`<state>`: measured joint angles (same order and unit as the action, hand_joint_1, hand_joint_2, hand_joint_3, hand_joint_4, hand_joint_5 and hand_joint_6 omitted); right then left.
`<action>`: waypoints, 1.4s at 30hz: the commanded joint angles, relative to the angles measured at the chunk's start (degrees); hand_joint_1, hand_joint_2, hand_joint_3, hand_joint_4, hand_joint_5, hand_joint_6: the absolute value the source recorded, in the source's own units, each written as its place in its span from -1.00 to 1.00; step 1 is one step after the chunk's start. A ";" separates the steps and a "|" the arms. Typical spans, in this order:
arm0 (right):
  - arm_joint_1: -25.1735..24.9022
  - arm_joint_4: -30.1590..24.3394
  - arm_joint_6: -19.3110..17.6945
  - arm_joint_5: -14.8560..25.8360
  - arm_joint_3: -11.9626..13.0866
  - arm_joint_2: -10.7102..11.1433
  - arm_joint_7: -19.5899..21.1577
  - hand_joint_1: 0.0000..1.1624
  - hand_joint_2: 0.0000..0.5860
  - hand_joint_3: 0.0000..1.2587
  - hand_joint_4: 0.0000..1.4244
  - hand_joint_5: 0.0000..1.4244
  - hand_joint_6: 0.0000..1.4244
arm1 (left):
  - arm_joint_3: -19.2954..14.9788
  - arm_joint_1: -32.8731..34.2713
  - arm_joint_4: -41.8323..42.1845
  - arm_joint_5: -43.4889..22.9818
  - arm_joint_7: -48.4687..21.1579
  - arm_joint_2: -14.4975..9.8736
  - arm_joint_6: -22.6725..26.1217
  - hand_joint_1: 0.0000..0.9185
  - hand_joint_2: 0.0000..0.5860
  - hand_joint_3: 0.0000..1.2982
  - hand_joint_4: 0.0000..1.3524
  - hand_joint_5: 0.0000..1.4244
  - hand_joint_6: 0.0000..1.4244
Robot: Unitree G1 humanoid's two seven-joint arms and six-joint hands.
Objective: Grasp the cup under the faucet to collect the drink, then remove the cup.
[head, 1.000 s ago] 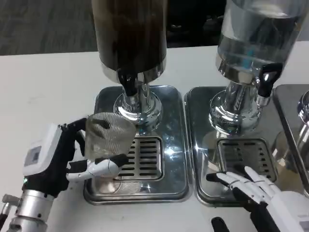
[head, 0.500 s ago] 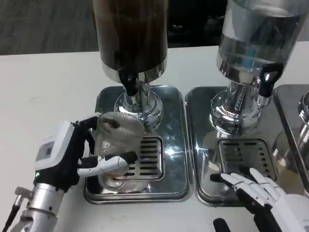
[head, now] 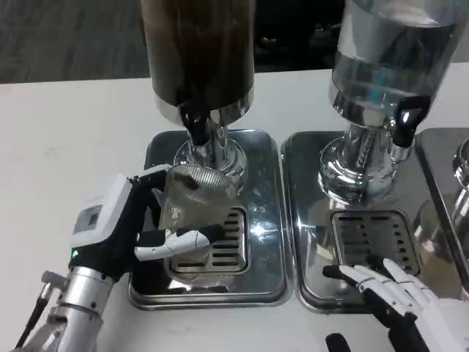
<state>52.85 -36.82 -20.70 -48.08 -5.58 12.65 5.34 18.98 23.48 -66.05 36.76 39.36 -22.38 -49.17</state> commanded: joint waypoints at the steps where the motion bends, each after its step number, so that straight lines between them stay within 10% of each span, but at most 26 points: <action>1: 1.19 -1.34 0.40 -0.28 -0.04 -0.26 0.18 0.03 0.62 -0.62 -0.72 -0.88 -0.84 | 0.65 2.74 -0.58 0.05 -0.15 1.02 0.64 0.01 -0.99 0.02 0.15 0.41 0.79; 23: 2.91 -2.44 1.18 -0.57 -0.72 -1.19 0.02 0.00 0.65 -0.62 -0.72 -0.86 -0.84 | 2.55 7.05 -3.89 -0.44 -1.65 4.31 5.04 -0.02 -0.96 0.01 0.13 0.39 0.75; 36: 1.47 -1.43 1.31 -0.10 -1.20 -0.88 0.12 -0.02 0.62 -0.62 -0.72 -0.86 -0.84 | 4.13 4.92 -3.63 0.69 -2.14 2.35 4.16 -0.07 -0.93 -0.01 0.09 0.36 0.72; 42: 0.48 -0.91 1.23 0.53 -1.04 -0.38 -0.18 -0.03 0.62 -0.62 -0.72 -0.85 -0.84 | 5.29 3.65 -2.62 1.16 -1.01 0.72 4.02 -0.24 -0.87 -0.02 0.06 0.22 0.39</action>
<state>53.75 -38.33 -19.75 -48.14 -6.90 11.85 5.32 23.36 28.75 -68.93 36.65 38.38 -20.58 -45.14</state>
